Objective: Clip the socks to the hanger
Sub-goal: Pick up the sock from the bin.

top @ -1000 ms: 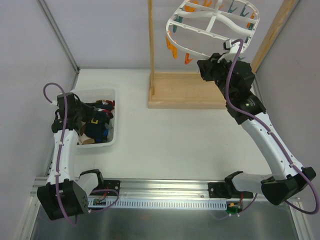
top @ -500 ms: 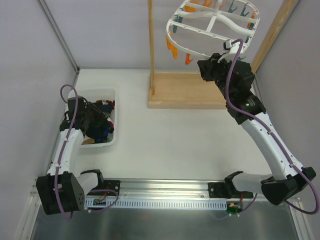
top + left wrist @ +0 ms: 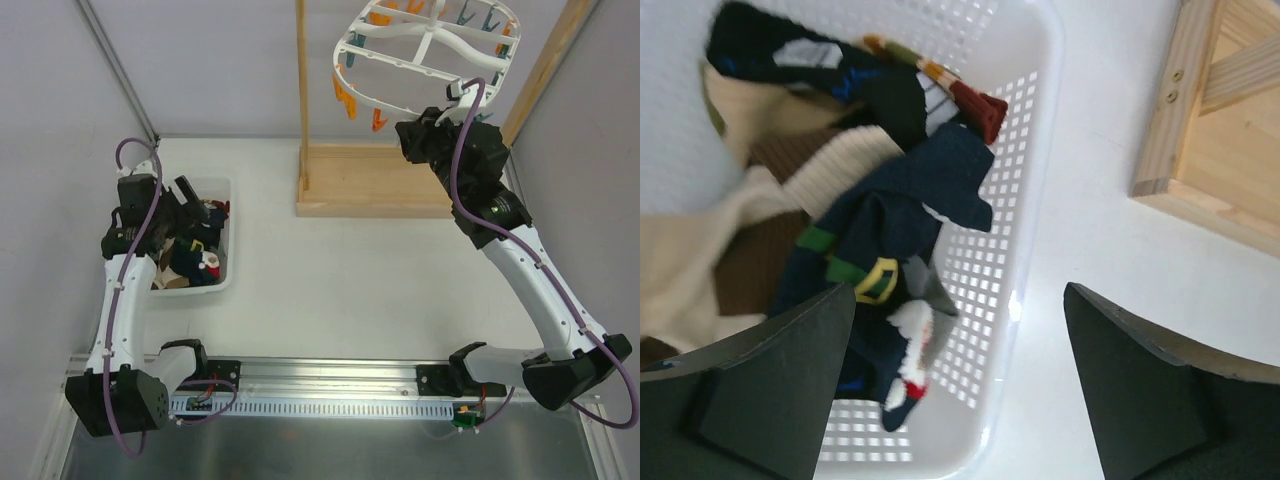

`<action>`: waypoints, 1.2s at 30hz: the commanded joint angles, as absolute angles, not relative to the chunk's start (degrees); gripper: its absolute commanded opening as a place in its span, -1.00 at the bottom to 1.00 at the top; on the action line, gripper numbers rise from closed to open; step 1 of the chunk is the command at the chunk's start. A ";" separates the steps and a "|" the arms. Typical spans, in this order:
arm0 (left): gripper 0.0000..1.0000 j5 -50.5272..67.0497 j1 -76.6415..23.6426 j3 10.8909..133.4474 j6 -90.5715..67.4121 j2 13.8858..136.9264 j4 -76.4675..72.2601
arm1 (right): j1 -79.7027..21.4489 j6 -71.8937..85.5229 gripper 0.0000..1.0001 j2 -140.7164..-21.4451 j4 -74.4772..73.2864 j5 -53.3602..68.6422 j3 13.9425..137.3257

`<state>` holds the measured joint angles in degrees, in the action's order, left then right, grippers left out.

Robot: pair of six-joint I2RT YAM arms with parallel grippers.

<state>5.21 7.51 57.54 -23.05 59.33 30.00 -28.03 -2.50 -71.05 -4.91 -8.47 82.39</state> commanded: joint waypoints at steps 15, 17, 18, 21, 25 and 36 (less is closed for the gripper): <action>0.98 21.71 5.89 47.04 52.26 49.67 28.13 | -26.81 -4.22 -0.99 -70.40 -3.35 -7.48 82.88; 0.99 20.23 6.24 44.31 57.10 46.78 27.95 | -26.46 -3.87 -0.99 -70.40 -2.81 -6.95 82.88; 0.99 19.61 6.24 44.04 57.48 45.80 28.12 | -26.19 -3.87 -0.99 -70.40 -2.55 -6.51 82.88; 0.99 24.14 6.41 42.81 60.19 40.79 28.65 | -25.58 -3.25 -0.99 -70.75 -2.03 -5.54 82.71; 0.96 20.06 6.50 42.10 62.83 37.88 28.74 | -24.70 -2.02 -0.99 -71.02 -1.32 -4.40 81.83; 0.96 6.06 6.33 32.79 79.89 30.94 30.76 | -21.63 2.02 -0.99 -71.10 2.90 -0.62 79.01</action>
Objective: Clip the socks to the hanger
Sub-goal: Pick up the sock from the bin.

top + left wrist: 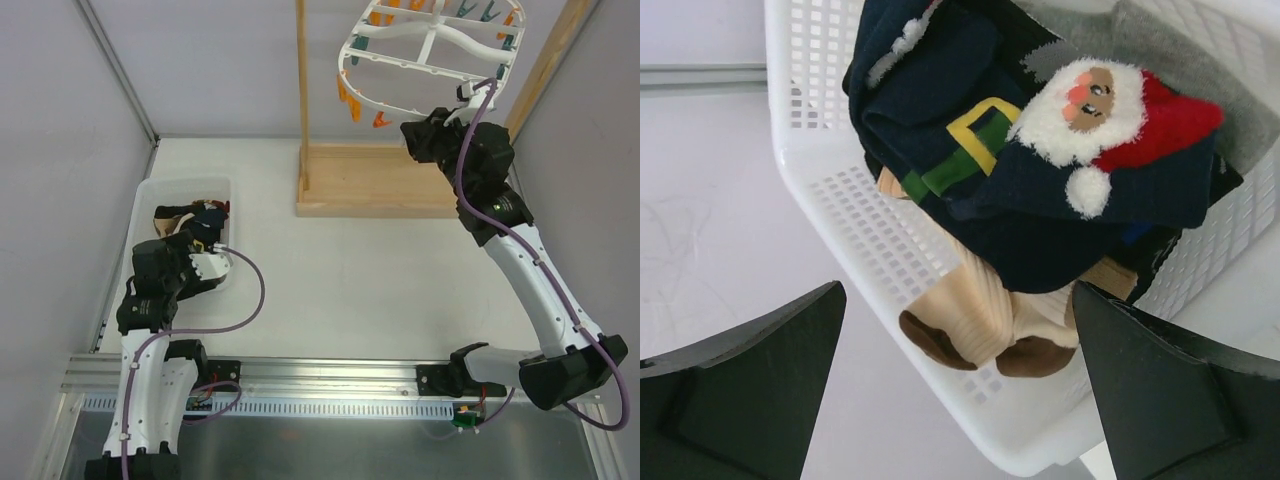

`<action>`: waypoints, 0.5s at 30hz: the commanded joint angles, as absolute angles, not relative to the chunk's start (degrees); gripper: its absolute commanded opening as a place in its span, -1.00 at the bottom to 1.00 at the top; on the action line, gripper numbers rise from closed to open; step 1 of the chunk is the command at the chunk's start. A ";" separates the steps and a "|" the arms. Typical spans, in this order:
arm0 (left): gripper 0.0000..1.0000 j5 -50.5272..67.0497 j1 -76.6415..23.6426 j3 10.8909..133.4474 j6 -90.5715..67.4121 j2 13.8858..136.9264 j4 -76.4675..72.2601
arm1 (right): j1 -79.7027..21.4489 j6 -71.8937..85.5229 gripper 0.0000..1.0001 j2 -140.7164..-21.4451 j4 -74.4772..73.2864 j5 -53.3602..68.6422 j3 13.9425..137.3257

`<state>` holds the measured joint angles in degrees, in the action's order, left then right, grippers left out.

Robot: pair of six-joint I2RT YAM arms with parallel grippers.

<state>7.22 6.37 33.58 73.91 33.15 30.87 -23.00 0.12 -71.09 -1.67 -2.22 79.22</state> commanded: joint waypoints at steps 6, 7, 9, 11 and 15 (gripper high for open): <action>0.92 12.21 5.37 29.19 83.57 31.55 29.18 | -20.83 2.99 -0.99 -70.84 3.34 -0.53 78.14; 0.90 11.78 5.36 27.87 86.11 31.90 29.01 | -20.66 3.08 -0.99 -70.75 3.34 -0.44 77.96; 0.83 10.64 5.27 26.81 88.06 31.90 27.69 | -20.39 3.16 -0.99 -70.40 3.25 -0.53 77.52; 0.82 11.25 5.27 26.28 88.77 32.17 26.72 | -20.13 3.43 -0.99 -69.87 3.69 -0.53 76.82; 0.80 14.67 5.10 26.89 88.68 33.22 25.49 | -19.51 3.95 -0.99 -70.05 4.22 -0.53 76.46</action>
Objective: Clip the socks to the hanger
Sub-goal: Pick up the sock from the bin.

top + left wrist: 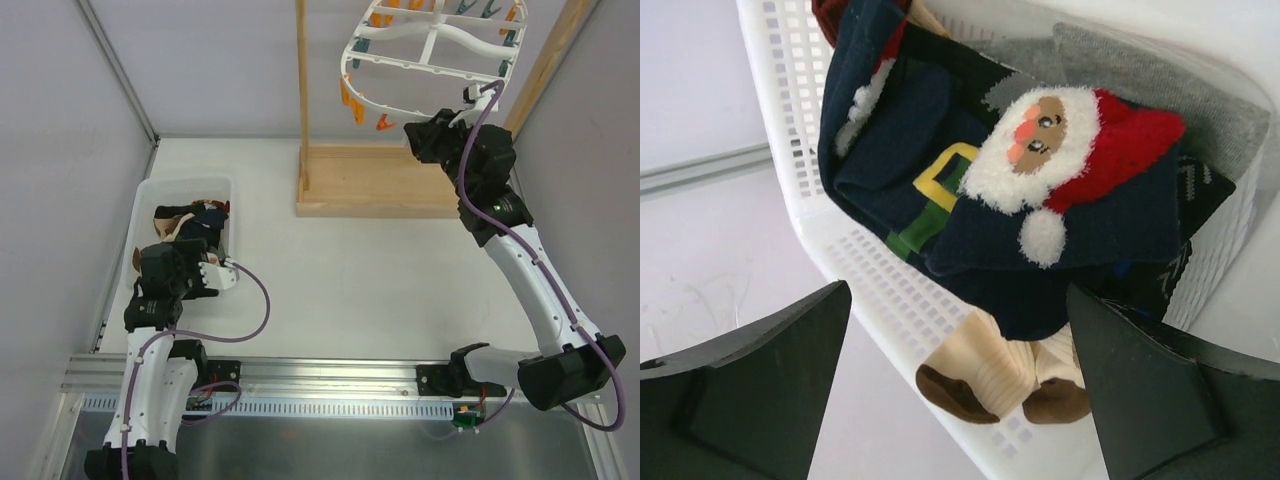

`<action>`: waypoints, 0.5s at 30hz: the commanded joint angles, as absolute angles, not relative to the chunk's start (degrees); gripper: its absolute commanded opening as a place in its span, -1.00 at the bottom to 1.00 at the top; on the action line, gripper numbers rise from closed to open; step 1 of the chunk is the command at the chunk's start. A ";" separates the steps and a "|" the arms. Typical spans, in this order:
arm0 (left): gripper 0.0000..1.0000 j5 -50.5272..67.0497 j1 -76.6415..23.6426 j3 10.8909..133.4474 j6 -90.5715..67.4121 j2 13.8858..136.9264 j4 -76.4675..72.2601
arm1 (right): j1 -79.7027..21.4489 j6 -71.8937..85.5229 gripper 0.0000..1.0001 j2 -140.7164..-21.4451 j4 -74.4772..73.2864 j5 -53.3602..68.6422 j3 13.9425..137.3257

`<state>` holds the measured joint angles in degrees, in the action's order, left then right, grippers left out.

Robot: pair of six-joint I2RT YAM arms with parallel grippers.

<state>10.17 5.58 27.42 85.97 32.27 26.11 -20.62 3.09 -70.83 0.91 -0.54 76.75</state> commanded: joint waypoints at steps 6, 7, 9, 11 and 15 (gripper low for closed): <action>0.54 15.91 2.29 27.60 89.12 36.65 25.40 | -18.72 4.30 -0.99 -70.49 4.31 -0.53 76.38; 0.48 16.43 1.94 27.77 88.77 37.78 25.40 | -18.63 4.39 -0.99 -70.58 4.39 -0.44 76.38; 0.10 16.87 0.88 28.21 88.07 38.67 25.49 | -18.46 4.57 -0.99 -70.75 4.31 -0.44 76.38; -0.34 17.23 0.70 29.09 86.14 39.11 25.31 | -18.19 4.57 -0.99 -70.75 4.39 -0.53 76.20; -0.93 17.40 0.70 31.20 82.36 38.93 25.31 | -17.93 5.10 -0.99 -71.45 4.83 1.30 75.94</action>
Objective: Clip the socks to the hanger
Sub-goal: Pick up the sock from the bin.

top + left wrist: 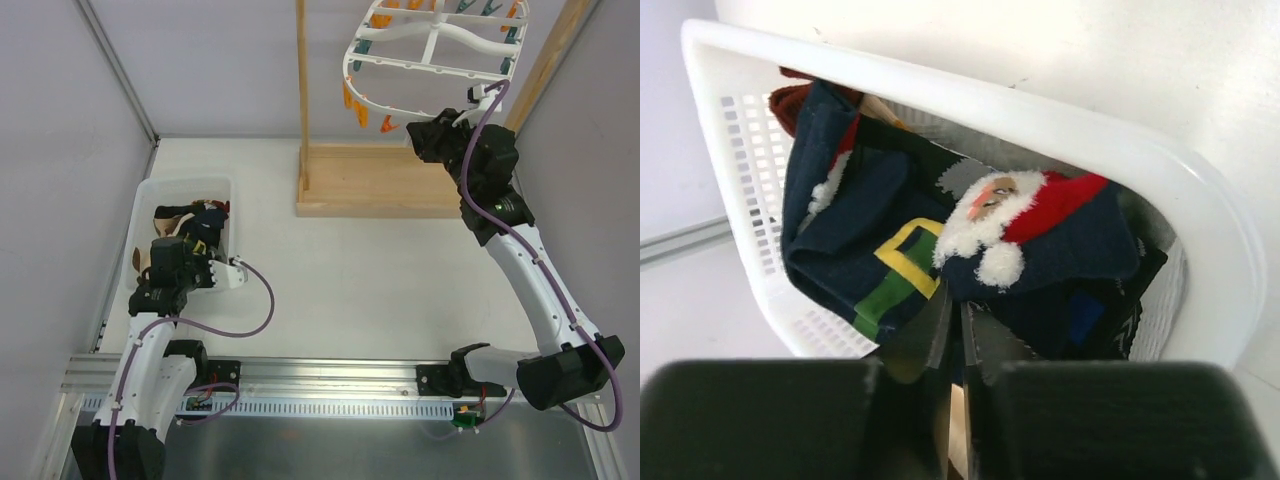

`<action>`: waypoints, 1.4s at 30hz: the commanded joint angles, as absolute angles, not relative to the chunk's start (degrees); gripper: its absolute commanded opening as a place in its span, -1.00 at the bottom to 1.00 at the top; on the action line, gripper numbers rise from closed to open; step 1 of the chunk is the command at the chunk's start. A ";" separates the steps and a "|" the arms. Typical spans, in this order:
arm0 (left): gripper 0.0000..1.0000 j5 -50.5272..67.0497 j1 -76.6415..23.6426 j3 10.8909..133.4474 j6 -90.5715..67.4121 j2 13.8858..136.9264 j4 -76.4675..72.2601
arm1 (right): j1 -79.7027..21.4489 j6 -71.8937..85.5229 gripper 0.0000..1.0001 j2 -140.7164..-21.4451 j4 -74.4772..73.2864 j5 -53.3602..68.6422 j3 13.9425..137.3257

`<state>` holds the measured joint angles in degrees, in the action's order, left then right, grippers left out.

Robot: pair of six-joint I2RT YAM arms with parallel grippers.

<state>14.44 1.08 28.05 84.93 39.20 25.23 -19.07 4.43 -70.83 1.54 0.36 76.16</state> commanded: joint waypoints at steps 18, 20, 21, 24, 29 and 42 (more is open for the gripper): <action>-1.00 27.24 0.70 53.69 45.55 46.84 26.72 | -17.32 6.42 -0.99 -72.33 5.27 3.25 76.55; -1.00 30.82 0.44 57.55 38.44 47.37 26.72 | -17.23 6.33 -0.99 -72.42 5.45 3.78 76.81; -1.00 32.33 0.35 59.40 35.36 47.81 26.63 | -17.14 6.33 -0.99 -72.60 5.36 4.13 77.16; -1.00 38.74 0.18 67.74 21.13 51.67 26.72 | -17.05 6.59 -0.99 -73.21 4.84 6.15 78.48; -1.00 40.35 -8.42 78.91 4.93 60.63 26.72 | -16.96 6.59 -0.99 -72.60 4.48 7.56 79.36; -1.00 44.02 -25.22 91.83 -29.93 83.99 15.66 | -16.88 8.96 -0.99 -72.51 1.58 9.93 82.44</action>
<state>40.38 -24.77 88.58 -15.86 79.79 21.89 -17.39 8.16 -72.07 -0.73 8.32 79.05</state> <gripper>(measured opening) 0.009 0.184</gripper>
